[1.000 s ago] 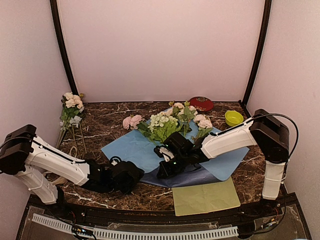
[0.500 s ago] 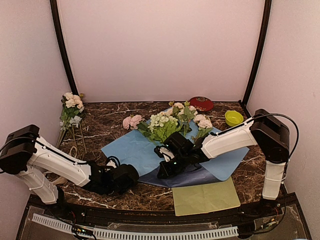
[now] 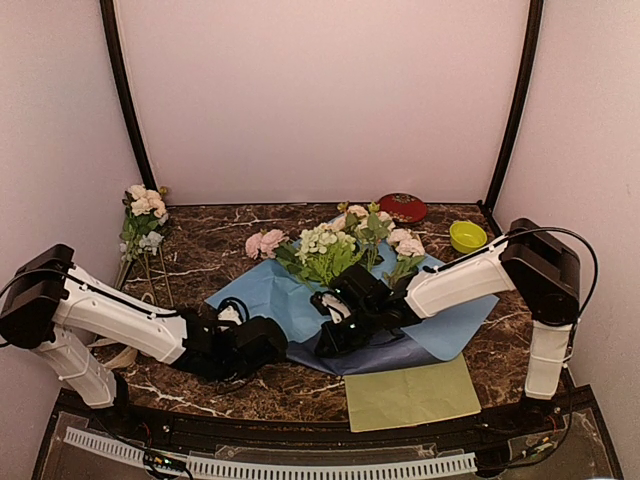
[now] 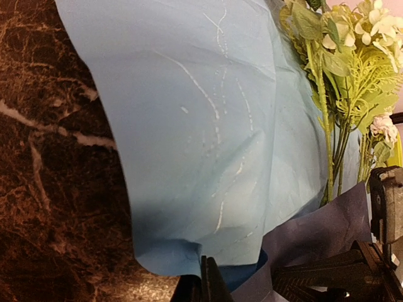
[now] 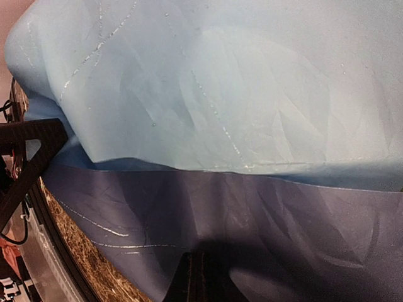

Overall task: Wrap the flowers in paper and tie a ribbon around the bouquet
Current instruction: Pick up the one-fourth-folded wrapping paper from the center of the board, then pass from the left arm to the right

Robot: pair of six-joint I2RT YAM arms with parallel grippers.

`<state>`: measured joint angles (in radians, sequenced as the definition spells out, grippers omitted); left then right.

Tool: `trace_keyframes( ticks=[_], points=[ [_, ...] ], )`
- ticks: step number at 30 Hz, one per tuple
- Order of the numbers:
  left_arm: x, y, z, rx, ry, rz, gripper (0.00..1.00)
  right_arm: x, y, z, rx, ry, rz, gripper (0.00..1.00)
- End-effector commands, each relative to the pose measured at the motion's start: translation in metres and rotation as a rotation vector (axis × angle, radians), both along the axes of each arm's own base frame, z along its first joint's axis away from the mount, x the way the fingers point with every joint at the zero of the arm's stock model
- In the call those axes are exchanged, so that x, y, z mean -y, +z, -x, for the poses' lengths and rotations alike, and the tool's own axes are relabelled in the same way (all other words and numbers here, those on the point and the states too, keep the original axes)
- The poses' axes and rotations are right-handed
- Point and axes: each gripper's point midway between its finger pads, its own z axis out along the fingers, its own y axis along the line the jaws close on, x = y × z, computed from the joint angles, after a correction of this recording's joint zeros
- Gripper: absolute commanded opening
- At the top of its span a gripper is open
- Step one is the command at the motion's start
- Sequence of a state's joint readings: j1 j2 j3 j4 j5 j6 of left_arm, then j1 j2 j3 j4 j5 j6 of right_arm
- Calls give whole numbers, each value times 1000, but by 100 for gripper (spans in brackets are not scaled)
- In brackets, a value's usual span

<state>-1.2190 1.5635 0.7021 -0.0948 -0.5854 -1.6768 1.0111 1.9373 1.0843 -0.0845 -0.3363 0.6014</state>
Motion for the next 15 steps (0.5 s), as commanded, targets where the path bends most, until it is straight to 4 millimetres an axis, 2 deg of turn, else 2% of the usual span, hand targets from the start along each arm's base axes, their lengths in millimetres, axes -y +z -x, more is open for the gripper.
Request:
trace_keyframes(
  ticks=[1,6,11,15],
  points=[
    [4,17,-9,50,-74,-105,0,9,-8,5,-47,-16,13,0],
    [12,36,-15,106,-142,-149,0,9,-2,2,-47,-27,-13,0],
    [34,59,-25,187,-259,-209,0,5,6,-1,-49,-25,-56,0],
    [45,62,-29,191,-338,-222,0,3,11,-7,-52,-28,-78,0]
  ],
)
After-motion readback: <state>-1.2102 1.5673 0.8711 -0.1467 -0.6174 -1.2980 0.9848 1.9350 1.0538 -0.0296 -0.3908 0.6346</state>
